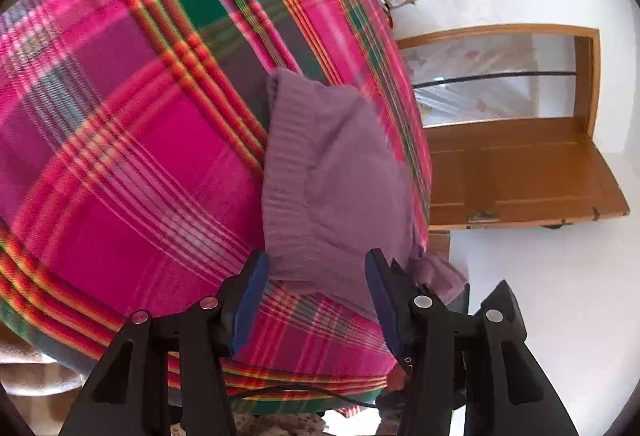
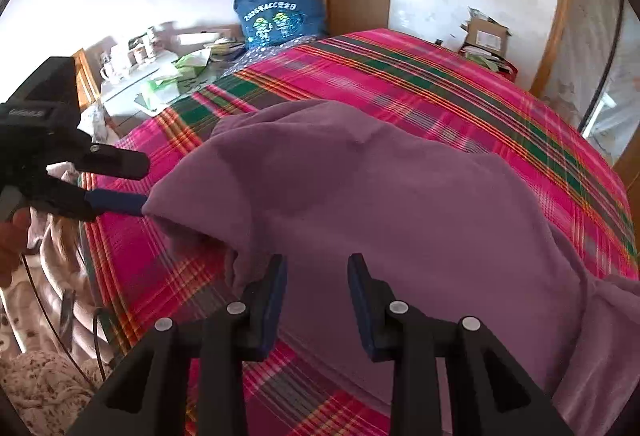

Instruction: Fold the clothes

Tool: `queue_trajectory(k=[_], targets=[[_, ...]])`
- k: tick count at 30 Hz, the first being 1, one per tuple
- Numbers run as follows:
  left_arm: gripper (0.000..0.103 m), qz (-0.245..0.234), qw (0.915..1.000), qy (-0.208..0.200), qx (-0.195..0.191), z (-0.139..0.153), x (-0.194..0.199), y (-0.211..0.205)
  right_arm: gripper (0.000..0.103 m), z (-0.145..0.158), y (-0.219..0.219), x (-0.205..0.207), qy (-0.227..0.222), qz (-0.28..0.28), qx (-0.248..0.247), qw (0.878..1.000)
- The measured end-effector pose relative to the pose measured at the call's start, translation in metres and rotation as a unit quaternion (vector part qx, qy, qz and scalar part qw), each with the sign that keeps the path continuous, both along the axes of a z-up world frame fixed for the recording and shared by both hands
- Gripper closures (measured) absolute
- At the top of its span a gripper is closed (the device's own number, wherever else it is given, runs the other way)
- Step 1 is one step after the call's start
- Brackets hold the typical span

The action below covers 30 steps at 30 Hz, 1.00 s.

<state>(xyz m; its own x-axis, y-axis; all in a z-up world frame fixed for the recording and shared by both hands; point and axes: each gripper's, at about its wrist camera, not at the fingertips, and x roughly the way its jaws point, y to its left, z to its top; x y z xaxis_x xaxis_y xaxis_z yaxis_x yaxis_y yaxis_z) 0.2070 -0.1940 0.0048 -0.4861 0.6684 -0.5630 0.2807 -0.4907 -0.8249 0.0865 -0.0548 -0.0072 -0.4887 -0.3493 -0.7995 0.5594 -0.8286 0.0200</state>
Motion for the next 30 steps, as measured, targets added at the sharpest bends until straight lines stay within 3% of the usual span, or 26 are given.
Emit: queue_trajectory(k=[13,17,21,30], targets=[[0.05,0.037,0.9989,-0.011,0.028,0.0,0.005,0.007,0.07,-0.001,0.008,0.004,0.004,0.001,-0.013,1.0],[0.05,0.052,0.9968,-0.03,0.053,-0.007,0.002,0.009,0.07,0.0,0.009,0.005,0.006,0.0,-0.015,1.0],[0.05,0.042,0.9976,-0.029,0.046,-0.005,0.005,0.018,0.07,0.001,0.011,0.006,0.008,0.001,-0.017,1.0],[0.05,0.102,0.993,-0.037,0.048,-0.01,0.006,0.012,0.07,0.001,0.016,0.007,0.012,0.005,-0.021,1.0]])
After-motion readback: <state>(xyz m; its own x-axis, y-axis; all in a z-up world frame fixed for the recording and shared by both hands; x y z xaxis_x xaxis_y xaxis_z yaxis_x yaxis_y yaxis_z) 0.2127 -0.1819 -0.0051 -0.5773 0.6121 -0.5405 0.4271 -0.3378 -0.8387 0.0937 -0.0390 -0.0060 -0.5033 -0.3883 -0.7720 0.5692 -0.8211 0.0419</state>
